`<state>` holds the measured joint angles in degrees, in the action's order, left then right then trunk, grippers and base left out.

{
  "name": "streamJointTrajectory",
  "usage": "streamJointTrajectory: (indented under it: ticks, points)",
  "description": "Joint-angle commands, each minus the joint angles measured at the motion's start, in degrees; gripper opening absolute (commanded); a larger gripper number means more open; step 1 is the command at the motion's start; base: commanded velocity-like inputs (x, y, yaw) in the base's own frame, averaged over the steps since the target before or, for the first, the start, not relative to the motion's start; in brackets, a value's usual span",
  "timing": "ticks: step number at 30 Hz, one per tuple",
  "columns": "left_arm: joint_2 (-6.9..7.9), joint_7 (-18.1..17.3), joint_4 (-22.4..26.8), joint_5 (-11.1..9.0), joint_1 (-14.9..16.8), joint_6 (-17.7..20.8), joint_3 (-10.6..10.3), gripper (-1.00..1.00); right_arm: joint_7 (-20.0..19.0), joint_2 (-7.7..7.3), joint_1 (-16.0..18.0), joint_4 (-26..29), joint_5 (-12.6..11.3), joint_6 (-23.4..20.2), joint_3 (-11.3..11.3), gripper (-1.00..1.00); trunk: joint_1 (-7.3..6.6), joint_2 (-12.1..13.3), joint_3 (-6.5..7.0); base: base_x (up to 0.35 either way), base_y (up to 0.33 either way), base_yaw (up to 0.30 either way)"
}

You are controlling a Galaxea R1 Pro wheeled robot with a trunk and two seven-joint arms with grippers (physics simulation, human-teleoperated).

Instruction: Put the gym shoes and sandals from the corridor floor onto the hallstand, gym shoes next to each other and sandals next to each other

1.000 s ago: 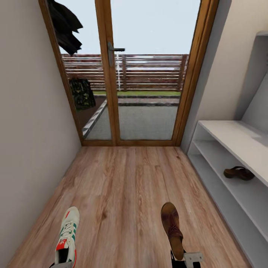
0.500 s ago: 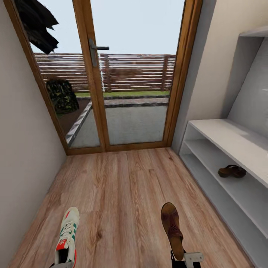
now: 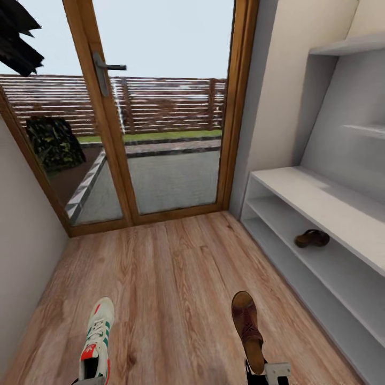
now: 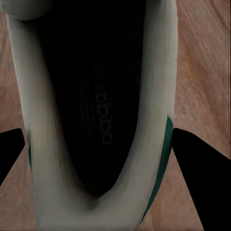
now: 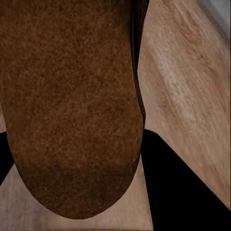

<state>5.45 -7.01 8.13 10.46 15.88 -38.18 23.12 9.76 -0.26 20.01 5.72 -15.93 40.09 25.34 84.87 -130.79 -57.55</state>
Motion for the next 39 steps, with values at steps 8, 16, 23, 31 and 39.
streamJointTrajectory:
  ticks: [8, 16, 23, 31, 39]
  points:
    - [0.0, -0.3, -0.1, 0.3, 0.0, -0.1, 0.5, -1.0, 0.2, -0.01, 0.0, 0.0, -0.4, 0.1, 0.5, -1.0, -0.01, 0.0, -0.05, 0.002, 0.001, -0.281]
    - [0.0, -0.3, -0.1, 0.2, 0.0, -0.1, 0.5, -1.0, 0.2, -0.01, 0.0, 0.0, -0.4, 0.1, 0.5, -1.0, -0.01, 0.0, -0.17, 0.0, 0.0, -0.281]
    - [0.0, -0.3, -0.1, 0.2, 0.0, -0.1, 0.5, -1.0, 0.2, -0.01, 0.0, 0.0, -0.4, 0.1, 0.5, -1.0, -0.01, 0.0, -0.32, 0.0, 0.0, -0.281]
    - [0.0, -0.3, -0.1, 0.2, 0.0, -0.1, 0.7, -1.0, 0.2, -0.01, 0.0, 0.0, -0.4, 0.1, 0.5, -1.0, -0.01, 0.0, -0.5, 0.0, 0.0, -0.281]
    - [0.0, -0.3, -0.1, 0.2, 0.0, 0.0, 0.8, -1.0, 0.2, -0.01, 0.0, 0.0, -0.4, 0.1, 0.5, -1.0, -0.01, 0.0, -0.68, 0.004, 0.001, -0.281]
